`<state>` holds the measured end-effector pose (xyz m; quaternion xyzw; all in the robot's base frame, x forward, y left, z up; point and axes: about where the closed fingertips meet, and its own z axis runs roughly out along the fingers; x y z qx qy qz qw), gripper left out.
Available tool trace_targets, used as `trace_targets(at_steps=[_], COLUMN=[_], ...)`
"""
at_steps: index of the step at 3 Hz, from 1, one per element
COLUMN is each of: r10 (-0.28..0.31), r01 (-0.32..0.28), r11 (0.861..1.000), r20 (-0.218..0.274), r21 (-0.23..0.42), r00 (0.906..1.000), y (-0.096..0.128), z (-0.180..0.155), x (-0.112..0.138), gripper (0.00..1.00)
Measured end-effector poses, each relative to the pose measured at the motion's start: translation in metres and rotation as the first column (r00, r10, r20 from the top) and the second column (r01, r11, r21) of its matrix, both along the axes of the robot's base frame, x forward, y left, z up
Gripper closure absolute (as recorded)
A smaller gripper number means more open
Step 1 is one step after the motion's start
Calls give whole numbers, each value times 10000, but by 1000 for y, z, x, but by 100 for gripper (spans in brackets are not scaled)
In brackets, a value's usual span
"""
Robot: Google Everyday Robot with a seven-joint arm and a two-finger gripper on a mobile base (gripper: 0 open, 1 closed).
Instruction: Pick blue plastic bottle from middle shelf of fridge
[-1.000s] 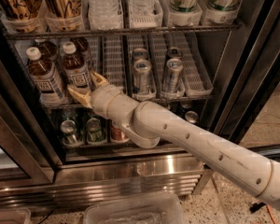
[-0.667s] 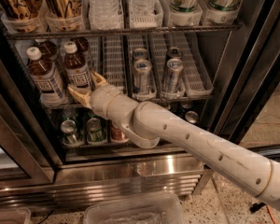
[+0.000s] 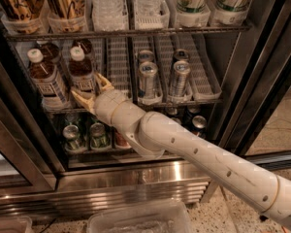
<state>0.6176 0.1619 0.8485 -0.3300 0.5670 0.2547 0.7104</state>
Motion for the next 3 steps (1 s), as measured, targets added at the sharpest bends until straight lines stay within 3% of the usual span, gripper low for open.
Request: trace_targets(at_steps=[1,2,3], r10=[-364,-319,88], r01=[351,322,-37], r11=[9993,9995,9991], r20=[869,1171,1199], r21=[160,-6,-424], r00=[9956,9926,9927], y=[-4,-6,-4], z=[13,22,36], x=[-5,-7,-12], gripper=[100,100,100])
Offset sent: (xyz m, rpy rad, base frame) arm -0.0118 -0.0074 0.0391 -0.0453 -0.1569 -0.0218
